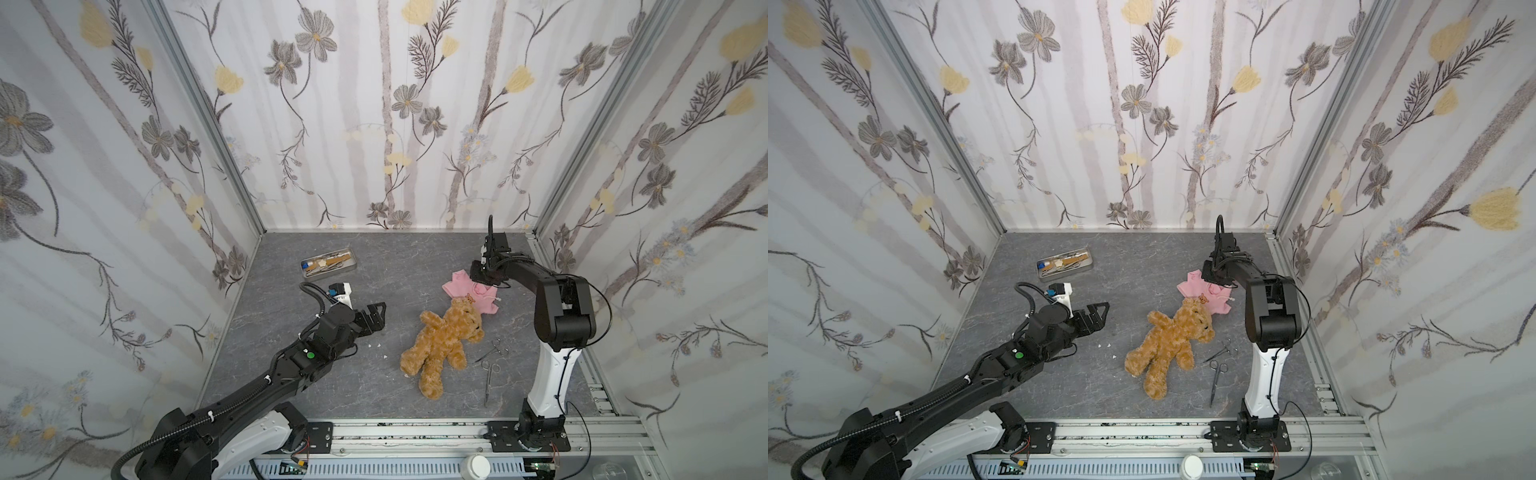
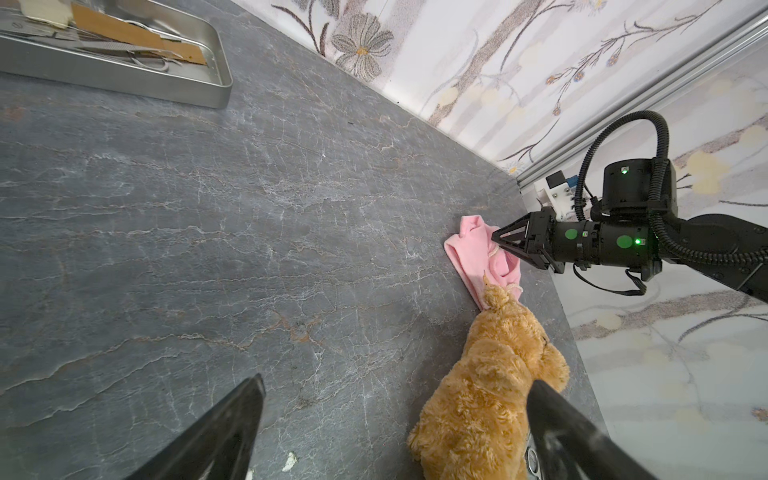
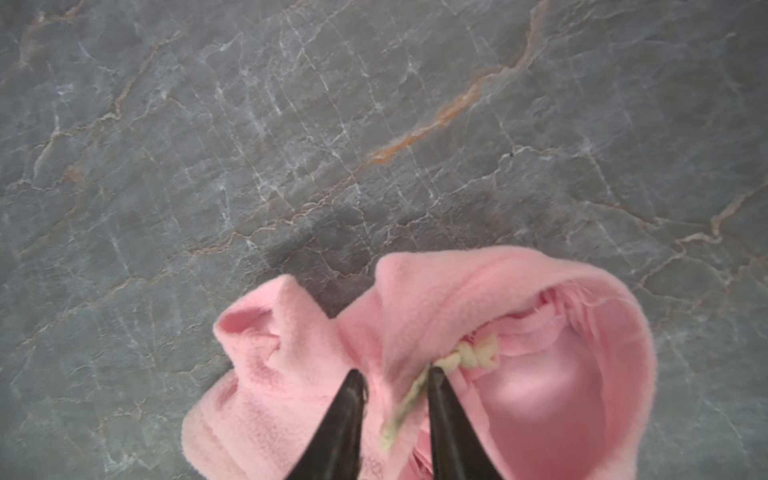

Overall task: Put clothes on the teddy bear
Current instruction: 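Grasp the pink hoodie's drawstring edge with the right gripper while the left withdraws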

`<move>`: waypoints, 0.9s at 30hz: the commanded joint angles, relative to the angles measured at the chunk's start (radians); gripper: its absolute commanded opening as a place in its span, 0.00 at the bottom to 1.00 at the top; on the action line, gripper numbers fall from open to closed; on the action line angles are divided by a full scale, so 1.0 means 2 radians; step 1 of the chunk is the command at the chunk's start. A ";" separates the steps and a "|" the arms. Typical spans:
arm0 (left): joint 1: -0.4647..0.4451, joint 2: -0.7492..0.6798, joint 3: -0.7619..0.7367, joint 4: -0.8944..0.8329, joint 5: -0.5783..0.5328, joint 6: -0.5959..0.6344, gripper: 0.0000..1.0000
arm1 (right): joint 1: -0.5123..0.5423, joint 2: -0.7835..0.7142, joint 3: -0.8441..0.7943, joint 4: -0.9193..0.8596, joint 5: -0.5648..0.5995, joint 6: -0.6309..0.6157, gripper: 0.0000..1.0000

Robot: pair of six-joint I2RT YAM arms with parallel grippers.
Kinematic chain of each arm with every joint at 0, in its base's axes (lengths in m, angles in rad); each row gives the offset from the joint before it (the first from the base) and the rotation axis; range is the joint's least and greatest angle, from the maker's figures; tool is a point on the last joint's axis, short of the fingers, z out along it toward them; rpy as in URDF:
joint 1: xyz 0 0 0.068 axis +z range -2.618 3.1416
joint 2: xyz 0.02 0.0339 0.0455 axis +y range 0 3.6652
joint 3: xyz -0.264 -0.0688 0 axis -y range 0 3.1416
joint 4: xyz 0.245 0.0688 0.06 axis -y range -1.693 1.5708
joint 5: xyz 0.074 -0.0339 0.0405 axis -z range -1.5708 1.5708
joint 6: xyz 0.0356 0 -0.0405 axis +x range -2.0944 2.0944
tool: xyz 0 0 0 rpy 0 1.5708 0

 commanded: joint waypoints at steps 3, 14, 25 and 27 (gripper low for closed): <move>0.006 -0.017 -0.003 -0.004 -0.016 0.015 1.00 | -0.001 -0.009 0.012 0.029 -0.062 -0.002 0.00; 0.028 -0.062 -0.020 -0.018 -0.031 0.015 1.00 | 0.028 -0.048 0.007 0.041 0.017 0.010 0.25; 0.030 -0.053 -0.019 -0.018 -0.030 0.016 1.00 | 0.004 0.002 0.026 -0.014 0.005 -0.003 0.66; 0.030 -0.053 -0.020 -0.018 -0.029 0.017 1.00 | 0.006 0.010 0.027 -0.024 0.000 -0.003 0.62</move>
